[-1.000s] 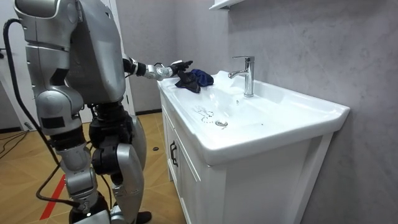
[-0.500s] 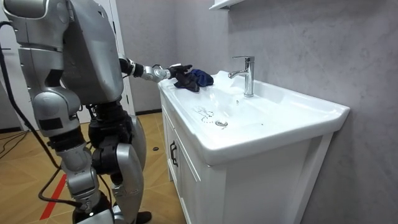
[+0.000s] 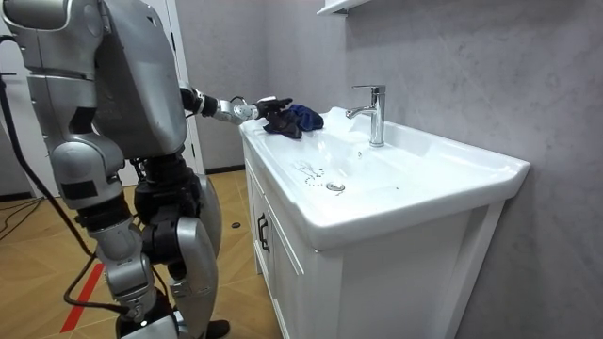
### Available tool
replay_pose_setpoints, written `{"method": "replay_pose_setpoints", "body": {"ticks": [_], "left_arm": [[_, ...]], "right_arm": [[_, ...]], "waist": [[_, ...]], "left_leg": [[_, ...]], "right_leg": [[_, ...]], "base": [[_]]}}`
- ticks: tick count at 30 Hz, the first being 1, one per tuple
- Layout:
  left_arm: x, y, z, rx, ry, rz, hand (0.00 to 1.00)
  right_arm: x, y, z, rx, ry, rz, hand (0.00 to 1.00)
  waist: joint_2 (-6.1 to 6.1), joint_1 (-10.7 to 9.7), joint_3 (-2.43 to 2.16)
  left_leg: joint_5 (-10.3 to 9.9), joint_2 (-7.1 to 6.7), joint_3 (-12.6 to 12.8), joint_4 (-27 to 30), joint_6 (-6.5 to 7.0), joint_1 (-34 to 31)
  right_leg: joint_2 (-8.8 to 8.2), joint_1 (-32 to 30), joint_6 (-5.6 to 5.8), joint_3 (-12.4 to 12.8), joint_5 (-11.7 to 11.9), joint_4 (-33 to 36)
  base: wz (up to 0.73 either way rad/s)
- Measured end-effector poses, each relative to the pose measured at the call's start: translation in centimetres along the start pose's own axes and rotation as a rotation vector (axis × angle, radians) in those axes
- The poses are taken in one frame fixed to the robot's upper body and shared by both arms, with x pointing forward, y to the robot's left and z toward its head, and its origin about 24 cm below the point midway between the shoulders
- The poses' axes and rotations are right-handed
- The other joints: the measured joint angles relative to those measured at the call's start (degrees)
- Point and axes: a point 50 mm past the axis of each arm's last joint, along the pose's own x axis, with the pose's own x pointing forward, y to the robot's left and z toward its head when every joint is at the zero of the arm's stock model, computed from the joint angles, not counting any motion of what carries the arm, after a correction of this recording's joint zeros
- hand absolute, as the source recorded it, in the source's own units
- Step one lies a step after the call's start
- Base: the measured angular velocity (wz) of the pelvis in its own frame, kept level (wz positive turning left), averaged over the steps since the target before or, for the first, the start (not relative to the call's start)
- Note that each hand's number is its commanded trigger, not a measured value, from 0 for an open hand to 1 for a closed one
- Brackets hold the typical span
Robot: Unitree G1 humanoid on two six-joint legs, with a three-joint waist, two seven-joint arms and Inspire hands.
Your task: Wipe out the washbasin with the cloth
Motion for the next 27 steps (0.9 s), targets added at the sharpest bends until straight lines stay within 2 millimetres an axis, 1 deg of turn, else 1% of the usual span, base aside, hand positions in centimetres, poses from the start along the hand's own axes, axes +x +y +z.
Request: {"method": "replay_pose_setpoints", "body": {"ticks": [4, 7, 9, 10, 12, 16, 17, 18, 21, 23, 27], "left_arm": [[-0.1, -0.4, -0.2, 0.011, 0.010, -0.034, 0.00], [-0.3, -1.2, -0.7, 0.029, 0.030, -0.088, 0.00], [-0.1, -1.4, -0.6, 0.040, 0.030, -0.104, 0.00], [-0.1, -1.5, -0.6, 0.041, 0.030, -0.107, 0.00], [-0.2, -1.5, -0.7, 0.043, 0.029, -0.111, 0.00], [-0.1, -1.5, -0.7, 0.046, 0.025, -0.132, 0.00], [0.0, -1.4, -0.7, 0.049, 0.023, -0.141, 0.76], [0.1, -1.3, -0.7, 0.053, 0.022, -0.149, 1.00], [0.1, -1.3, -0.8, 0.062, 0.021, -0.166, 1.00], [0.3, -1.1, -0.8, 0.068, 0.020, -0.161, 1.00], [1.3, 0.2, -1.0, 0.110, 0.004, -0.144, 1.00]], "right_arm": [[0.0, -0.1, -0.1, 0.001, 0.005, -0.002, 0.00], [0.0, 0.0, -0.3, 0.001, 0.017, 0.005, 0.00], [0.0, 0.1, -0.6, 0.004, 0.029, 0.018, 0.00], [0.0, 0.1, -0.7, 0.004, 0.031, 0.020, 0.00], [0.0, -0.1, -0.6, 0.003, 0.030, 0.022, 0.00], [-0.1, -0.4, -0.7, 0.002, 0.031, 0.022, 0.00], [-0.1, -0.5, -0.8, 0.002, 0.033, 0.020, 0.00], [-0.1, -0.7, -0.8, 0.002, 0.033, 0.016, 0.00], [-0.2, -1.0, -0.9, 0.012, 0.035, 0.009, 0.00], [-0.2, -1.2, -0.9, 0.014, 0.033, 0.003, 0.00], [-0.2, -1.2, -0.7, 0.015, 0.030, 0.018, 0.00]], "waist": [[-0.01, -0.03, 0.00], [-0.08, 0.00, -0.01], [-0.15, 0.28, -0.03], [-0.16, 0.48, -0.04], [-0.22, 0.90, -0.08], [-0.44, 1.77, -0.22], [-0.46, 1.81, -0.23], [-0.47, 1.89, -0.23], [-0.47, 2.02, -0.24], [-0.52, 2.03, -0.27], [-0.63, 2.05, -0.34]], "left_leg": [[0.00, 0.01, 0.07, 0.00, 0.00, -0.12], [0.00, 0.01, 0.07, -0.03, 0.00, -0.15], [0.01, 0.02, 0.12, -0.02, 0.00, -0.17], [0.02, 0.04, 0.30, -0.05, 0.00, -0.12], [0.03, 0.22, 1.99, -0.08, 0.01, -0.10], [0.03, 0.34, 2.50, -0.14, 0.01, 0.09], [0.03, 0.36, 2.50, -0.14, 0.01, 0.16], [0.03, 0.39, 2.50, -0.16, 0.01, 0.38], [0.03, 0.45, 2.63, -0.41, 0.01, 0.81], [0.03, 0.58, 3.26, -0.43, 0.01, 0.84], [0.04, 0.87, 3.33, -0.43, 0.00, 0.87]], "right_leg": [[0.00, -0.20, 0.00, 0.04, 0.00, 0.05], [0.01, -0.22, 0.00, 0.05, 0.00, 0.06], [0.02, -0.26, -0.01, 0.02, -0.01, 0.07], [0.02, -0.31, -0.01, 0.11, -0.01, 0.08], [0.08, -0.68, -0.07, 0.58, -0.08, 0.12], [0.22, -0.68, -0.09, 0.93, -0.07, 0.18], [0.23, -0.62, -0.10, 0.89, -0.06, 0.19], [0.25, -0.50, -0.11, 0.88, -0.05, 0.19], [0.29, -0.07, -0.16, 0.91, -0.09, 0.17], [0.37, -0.06, -0.20, 0.93, -0.12, 0.21], [0.64, 0.06, -0.45, 0.65, -0.08, 0.25]], "base": [[0.00], [0.00], [0.00], [-0.08], [-0.11], [-0.04], [0.00], [0.00], [0.00], [0.00], [0.04]]}}
